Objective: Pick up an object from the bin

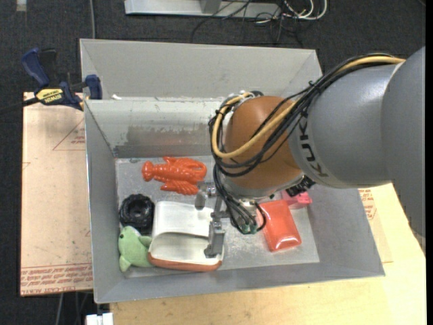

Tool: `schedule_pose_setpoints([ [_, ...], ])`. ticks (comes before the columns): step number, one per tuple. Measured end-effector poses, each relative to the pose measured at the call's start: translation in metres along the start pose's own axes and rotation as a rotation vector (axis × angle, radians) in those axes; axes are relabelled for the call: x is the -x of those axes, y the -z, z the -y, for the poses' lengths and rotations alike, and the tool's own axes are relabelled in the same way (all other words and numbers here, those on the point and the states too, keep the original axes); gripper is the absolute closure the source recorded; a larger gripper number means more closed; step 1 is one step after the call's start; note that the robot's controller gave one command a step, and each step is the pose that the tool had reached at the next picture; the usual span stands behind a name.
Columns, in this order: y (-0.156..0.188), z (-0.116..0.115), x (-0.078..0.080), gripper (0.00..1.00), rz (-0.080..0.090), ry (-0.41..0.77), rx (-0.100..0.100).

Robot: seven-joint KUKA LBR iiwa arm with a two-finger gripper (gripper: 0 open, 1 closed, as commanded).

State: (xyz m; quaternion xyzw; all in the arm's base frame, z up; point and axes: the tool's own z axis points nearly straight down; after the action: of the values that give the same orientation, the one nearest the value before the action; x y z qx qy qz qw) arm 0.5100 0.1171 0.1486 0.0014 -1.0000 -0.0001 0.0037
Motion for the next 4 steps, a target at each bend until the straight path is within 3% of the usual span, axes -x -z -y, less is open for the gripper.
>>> schedule_pose_setpoints([
  [1,0.004,0.001,0.002,0.00,0.007,-0.004,0.001],
  [2,-0.074,0.010,0.006,0.00,0.021,-0.169,0.006],
  [3,-0.074,0.012,0.008,0.00,0.026,-0.057,0.005],
  [4,-0.072,0.009,0.008,0.00,0.027,-0.168,0.009],
])
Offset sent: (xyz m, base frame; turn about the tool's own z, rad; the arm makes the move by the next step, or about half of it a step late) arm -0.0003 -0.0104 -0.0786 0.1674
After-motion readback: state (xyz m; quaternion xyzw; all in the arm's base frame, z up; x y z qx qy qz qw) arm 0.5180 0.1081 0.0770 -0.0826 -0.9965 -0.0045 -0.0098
